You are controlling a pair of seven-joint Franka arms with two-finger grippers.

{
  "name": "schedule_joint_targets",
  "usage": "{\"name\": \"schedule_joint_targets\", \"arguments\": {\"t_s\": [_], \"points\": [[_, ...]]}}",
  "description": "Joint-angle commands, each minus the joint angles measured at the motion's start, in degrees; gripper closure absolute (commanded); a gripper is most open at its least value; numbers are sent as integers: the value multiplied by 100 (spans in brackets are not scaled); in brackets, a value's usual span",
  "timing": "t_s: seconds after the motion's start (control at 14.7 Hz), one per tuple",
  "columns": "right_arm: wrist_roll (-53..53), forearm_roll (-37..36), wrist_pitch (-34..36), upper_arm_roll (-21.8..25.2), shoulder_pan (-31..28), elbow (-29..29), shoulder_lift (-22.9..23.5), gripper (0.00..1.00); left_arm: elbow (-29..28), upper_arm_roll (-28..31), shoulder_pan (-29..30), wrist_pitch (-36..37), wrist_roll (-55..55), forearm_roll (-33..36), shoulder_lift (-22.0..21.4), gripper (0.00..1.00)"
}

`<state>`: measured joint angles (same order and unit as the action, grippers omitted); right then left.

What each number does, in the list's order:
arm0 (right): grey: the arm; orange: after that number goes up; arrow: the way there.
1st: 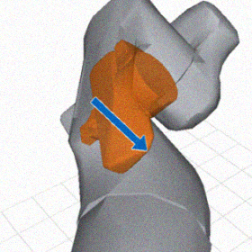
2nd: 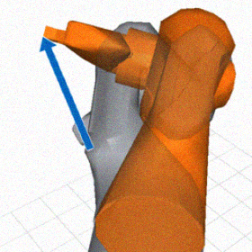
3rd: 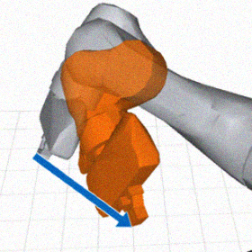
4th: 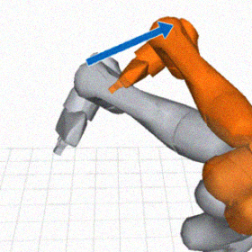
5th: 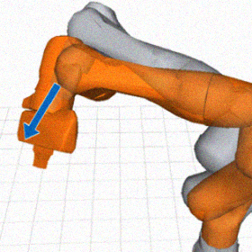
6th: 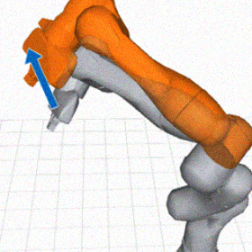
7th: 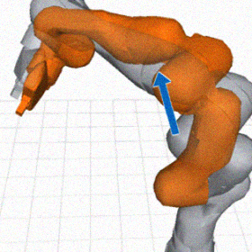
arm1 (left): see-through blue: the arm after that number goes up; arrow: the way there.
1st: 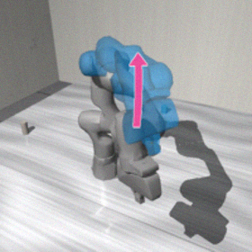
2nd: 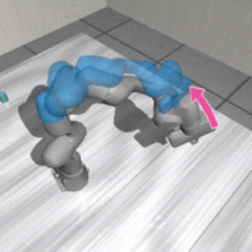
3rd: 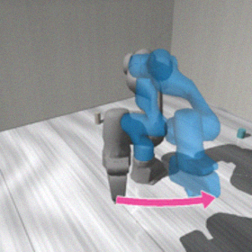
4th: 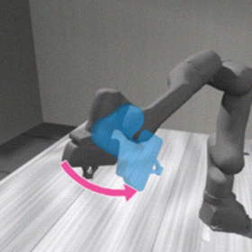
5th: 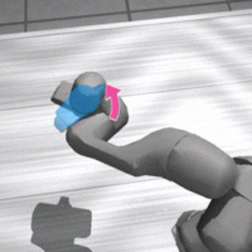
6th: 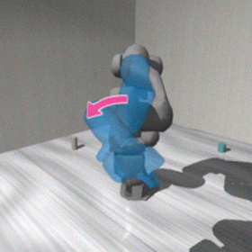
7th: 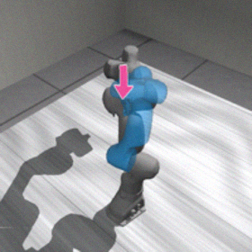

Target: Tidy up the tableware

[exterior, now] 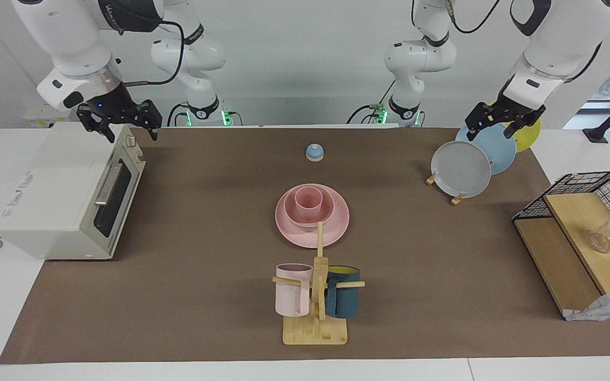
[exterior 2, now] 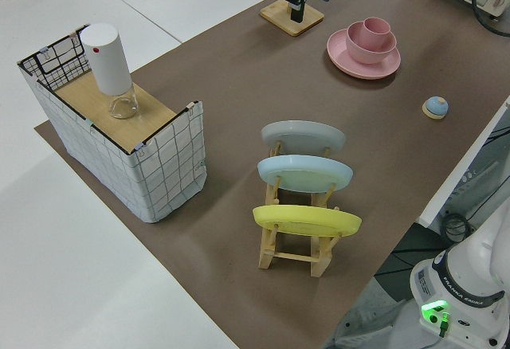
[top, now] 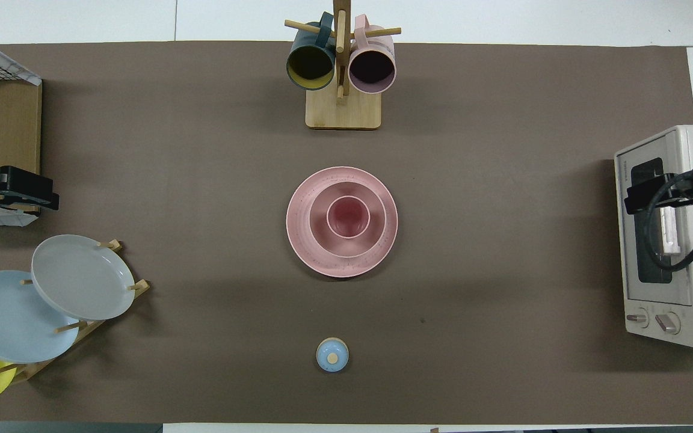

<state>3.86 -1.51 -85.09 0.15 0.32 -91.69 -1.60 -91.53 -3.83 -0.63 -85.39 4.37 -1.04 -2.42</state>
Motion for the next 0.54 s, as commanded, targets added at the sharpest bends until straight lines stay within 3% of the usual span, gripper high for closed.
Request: {"name": "schedule_joint_targets", "arguments": {"t_s": [0.0,0.48], "points": [[97,28,19,-50,-93,-121,-112,0,127,-127,177,101,-112,8,40,0],[97,28,19,-50,-93,-121,-112,0,57,-312,362,84,-112,-98,22,0]]}}
